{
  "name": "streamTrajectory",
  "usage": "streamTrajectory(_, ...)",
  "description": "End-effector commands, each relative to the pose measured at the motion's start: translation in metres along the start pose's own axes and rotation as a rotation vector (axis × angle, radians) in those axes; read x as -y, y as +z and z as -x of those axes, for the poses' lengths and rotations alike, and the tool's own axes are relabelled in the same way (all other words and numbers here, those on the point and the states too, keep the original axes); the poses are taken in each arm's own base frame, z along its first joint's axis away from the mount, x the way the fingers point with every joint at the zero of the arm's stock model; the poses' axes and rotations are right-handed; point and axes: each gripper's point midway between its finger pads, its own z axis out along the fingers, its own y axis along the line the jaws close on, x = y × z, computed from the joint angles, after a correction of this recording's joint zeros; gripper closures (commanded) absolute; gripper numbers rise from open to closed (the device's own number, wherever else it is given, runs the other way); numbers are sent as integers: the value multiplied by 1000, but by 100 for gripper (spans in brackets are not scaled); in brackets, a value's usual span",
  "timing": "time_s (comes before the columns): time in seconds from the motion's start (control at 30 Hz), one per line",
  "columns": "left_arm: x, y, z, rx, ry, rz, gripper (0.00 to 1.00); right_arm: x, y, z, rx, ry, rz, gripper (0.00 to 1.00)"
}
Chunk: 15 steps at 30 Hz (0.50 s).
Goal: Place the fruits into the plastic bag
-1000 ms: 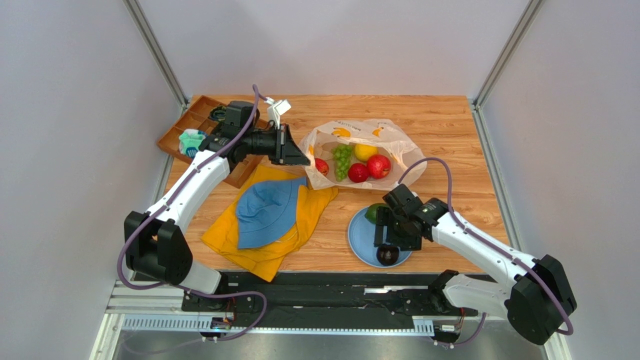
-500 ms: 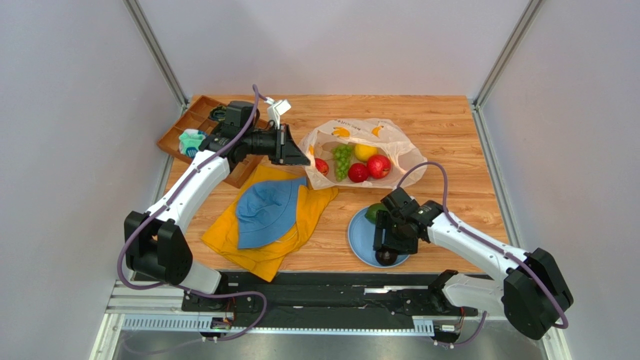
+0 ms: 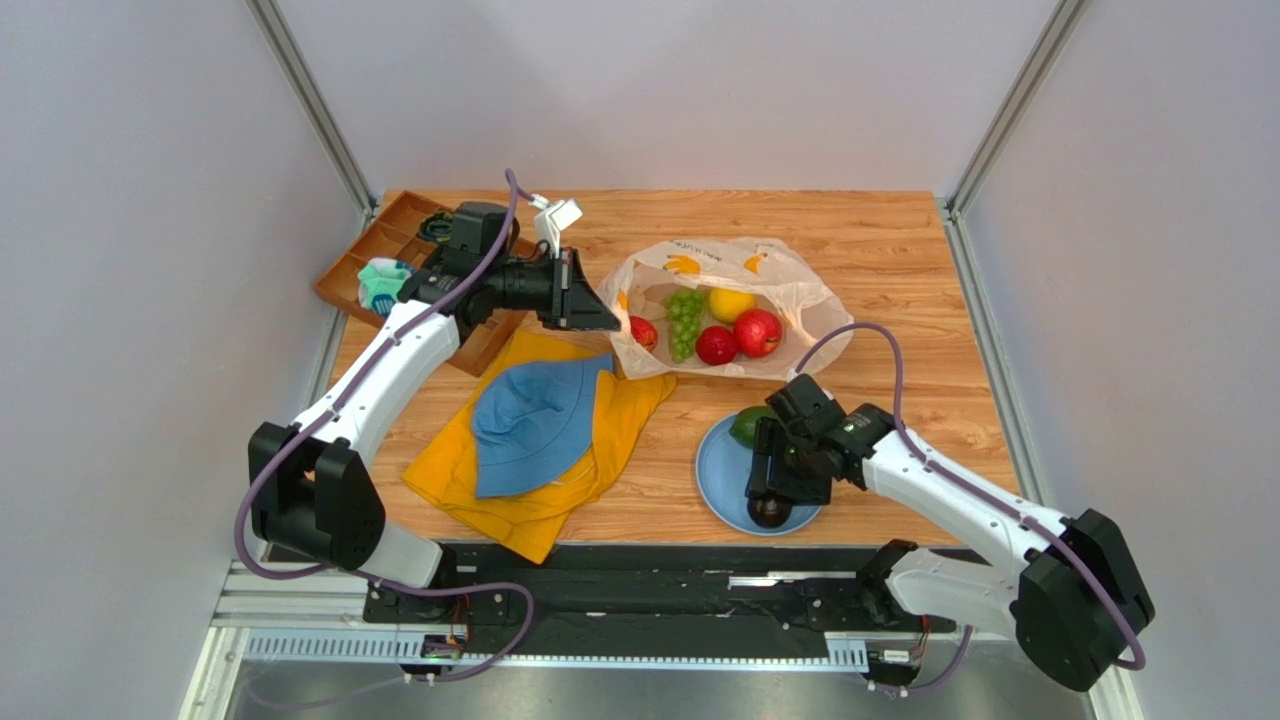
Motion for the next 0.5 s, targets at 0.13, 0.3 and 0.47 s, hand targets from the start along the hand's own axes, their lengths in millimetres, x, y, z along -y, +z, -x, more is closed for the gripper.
streamTrajectory(0.13,10,-4,15,35,51,-25,100,-52,-65,54,266,-84,239,59)
streamTrajectory(0.3,11,-5,15,37,54,-27,100,-72,-98,94,403,-137,254,58)
streamTrajectory(0.47,12,-5,16,39,57,-28,100,-98,-107,128,466,-204,256,58)
